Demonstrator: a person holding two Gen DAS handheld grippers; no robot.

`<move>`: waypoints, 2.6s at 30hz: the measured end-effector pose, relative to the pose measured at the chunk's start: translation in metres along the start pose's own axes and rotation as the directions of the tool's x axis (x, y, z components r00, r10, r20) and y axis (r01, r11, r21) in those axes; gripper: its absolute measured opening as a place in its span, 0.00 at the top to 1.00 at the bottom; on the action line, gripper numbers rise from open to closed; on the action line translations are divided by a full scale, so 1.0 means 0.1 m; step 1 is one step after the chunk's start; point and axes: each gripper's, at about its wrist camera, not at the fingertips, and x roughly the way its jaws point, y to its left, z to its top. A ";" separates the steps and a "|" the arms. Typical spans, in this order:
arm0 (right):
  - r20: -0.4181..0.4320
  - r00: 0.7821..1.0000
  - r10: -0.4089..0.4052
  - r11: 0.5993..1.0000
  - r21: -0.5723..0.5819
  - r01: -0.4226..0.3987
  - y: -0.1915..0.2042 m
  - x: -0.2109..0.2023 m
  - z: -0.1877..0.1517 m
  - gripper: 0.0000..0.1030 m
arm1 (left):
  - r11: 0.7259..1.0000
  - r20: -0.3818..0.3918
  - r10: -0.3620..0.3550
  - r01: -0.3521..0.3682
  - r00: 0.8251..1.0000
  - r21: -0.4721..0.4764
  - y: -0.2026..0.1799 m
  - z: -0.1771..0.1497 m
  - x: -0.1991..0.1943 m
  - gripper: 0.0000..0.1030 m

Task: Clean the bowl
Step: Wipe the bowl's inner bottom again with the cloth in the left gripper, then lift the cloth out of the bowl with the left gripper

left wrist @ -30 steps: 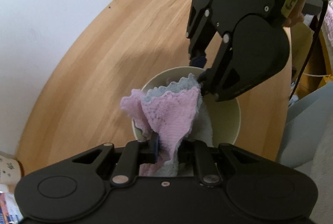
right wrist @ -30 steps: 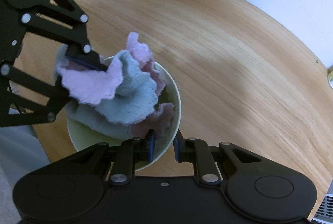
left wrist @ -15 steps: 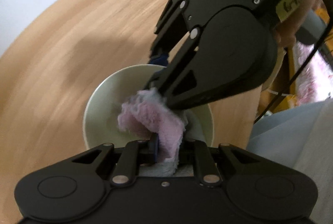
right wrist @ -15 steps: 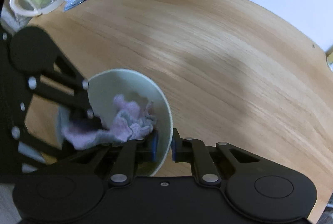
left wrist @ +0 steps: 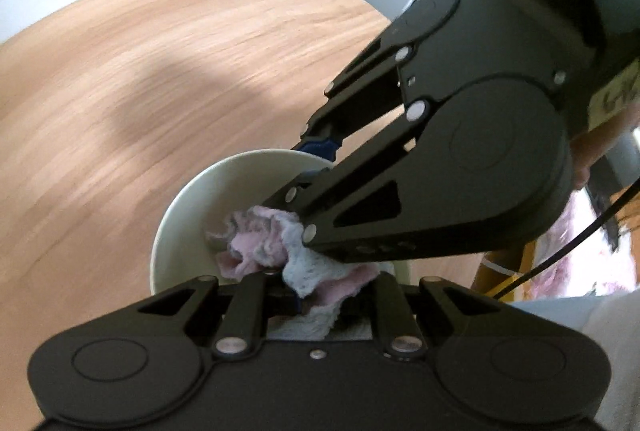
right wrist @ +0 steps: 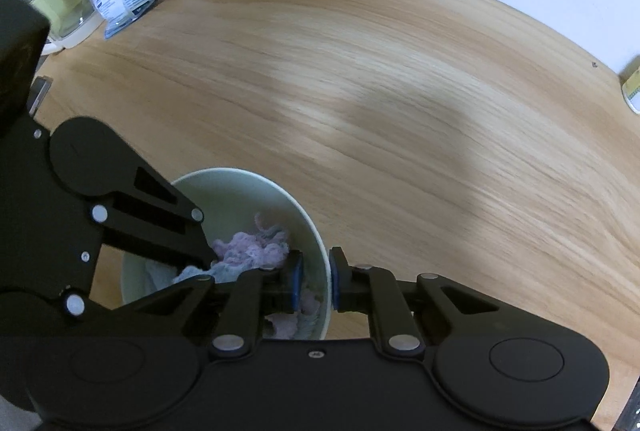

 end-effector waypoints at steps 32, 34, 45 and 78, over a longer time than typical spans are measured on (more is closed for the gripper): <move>-0.023 1.000 -0.011 0.997 -0.081 0.009 0.01 -0.02 -0.02 0.83 | 0.845 -0.114 0.387 -0.302 0.915 0.442 -0.70 -0.24 0.33 0.87; -0.025 1.000 -0.014 0.995 -0.095 0.012 0.03 -0.02 -0.02 0.82 | 0.825 -0.096 0.414 -0.329 0.905 0.458 -0.72 -0.29 0.32 0.87; -0.009 1.000 -0.008 0.998 -0.070 0.007 -0.02 -0.04 -0.05 0.82 | 0.860 0.046 0.425 -0.419 0.904 0.290 -0.72 -0.48 -0.10 0.87; 0.096 0.994 -0.050 0.997 0.059 0.044 0.00 -0.18 -0.12 0.82 | 0.707 0.081 0.646 -0.555 0.759 -0.439 1.12 -0.72 -0.74 0.69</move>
